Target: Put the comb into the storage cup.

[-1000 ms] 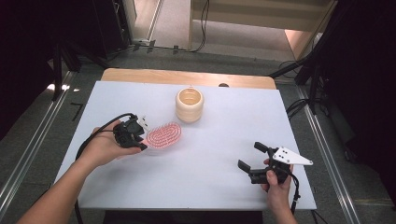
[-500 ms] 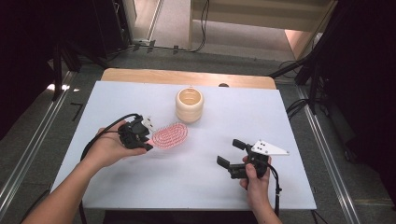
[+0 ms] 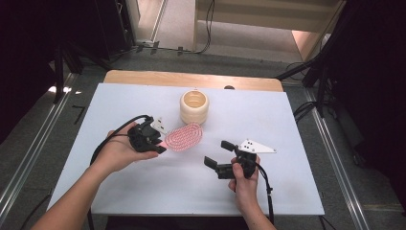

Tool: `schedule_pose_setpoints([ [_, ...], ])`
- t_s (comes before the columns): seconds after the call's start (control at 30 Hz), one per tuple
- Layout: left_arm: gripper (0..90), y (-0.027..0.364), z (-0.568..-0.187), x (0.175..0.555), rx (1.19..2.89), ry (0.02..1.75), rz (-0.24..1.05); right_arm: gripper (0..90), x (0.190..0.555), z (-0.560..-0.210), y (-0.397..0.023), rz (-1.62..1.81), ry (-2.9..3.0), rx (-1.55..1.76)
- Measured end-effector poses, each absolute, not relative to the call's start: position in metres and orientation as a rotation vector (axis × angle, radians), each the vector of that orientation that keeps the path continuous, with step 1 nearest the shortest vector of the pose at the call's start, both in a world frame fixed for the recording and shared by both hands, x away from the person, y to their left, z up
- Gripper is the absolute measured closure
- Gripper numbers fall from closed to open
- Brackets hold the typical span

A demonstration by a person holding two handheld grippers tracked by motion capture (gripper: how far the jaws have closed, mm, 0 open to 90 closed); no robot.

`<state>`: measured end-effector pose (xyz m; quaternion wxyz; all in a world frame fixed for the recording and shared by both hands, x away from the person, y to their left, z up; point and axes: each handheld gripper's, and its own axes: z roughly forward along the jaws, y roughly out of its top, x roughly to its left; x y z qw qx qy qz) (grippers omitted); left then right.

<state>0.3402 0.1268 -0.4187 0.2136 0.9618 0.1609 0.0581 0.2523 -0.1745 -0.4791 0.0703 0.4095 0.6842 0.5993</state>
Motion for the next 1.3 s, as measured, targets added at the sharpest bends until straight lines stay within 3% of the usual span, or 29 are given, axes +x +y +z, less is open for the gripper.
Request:
schedule_pose_setpoints([
  [0.5,70.9,0.118,-0.42,0.331,2.531,0.461,0.218,0.0,0.255,-0.474,-0.174,1.81,2.032,1.24],
  [1.3,70.9,0.106,-0.427,0.32,2.438,0.453,0.185,0.0,0.269,-0.465,-0.158,1.861,1.942,1.392],
])
